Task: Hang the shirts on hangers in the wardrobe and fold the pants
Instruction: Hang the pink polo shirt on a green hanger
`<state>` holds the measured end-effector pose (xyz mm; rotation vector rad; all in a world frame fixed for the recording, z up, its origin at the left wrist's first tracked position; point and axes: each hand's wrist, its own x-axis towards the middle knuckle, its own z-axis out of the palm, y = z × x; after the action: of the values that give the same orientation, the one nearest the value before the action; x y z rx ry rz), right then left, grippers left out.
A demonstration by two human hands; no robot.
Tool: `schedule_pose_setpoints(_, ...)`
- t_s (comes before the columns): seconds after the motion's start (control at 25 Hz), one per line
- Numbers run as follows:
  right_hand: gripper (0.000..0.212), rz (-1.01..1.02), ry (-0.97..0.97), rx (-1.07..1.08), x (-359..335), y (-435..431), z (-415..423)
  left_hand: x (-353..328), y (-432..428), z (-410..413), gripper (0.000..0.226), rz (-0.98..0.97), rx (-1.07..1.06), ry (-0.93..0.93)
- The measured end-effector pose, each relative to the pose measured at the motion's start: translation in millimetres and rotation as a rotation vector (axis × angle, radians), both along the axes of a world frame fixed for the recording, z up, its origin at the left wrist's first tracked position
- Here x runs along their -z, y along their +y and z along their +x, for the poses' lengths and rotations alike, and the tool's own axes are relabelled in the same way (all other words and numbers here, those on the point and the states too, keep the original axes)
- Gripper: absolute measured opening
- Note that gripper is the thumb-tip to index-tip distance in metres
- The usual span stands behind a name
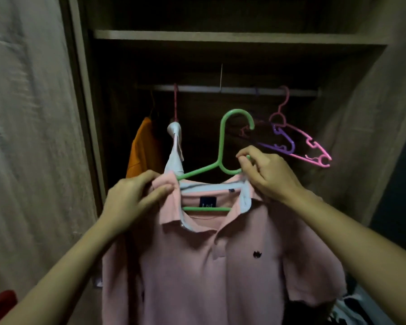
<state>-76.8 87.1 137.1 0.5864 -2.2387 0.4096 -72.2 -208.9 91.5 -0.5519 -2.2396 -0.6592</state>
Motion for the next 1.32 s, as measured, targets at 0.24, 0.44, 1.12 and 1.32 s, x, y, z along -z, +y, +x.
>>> schedule_pose_setpoints(0.24, 0.064, -0.187, -0.327, 0.065, 41, 72, -6, -21, -49, -5, 0.020, 0.166, -0.022, -0.060)
schedule_pose_setpoints(0.44, 0.019, -0.623, -0.299, -0.100, 58, 70, -9, -27, -64, -13, 0.011, 0.208, 0.042, -0.152)
schedule_pose_setpoints(1.12, 0.027, -0.083, -0.316, -0.066, 28, 62, -20, -32, -48, -11, 0.012, 0.345, 0.249, -0.181)
schedule_pose_setpoints(1.32, 0.055, -0.315, -0.286, -0.098, 39, 79, -35, -38, -60, -8, 0.036, 0.113, 0.193, -0.245)
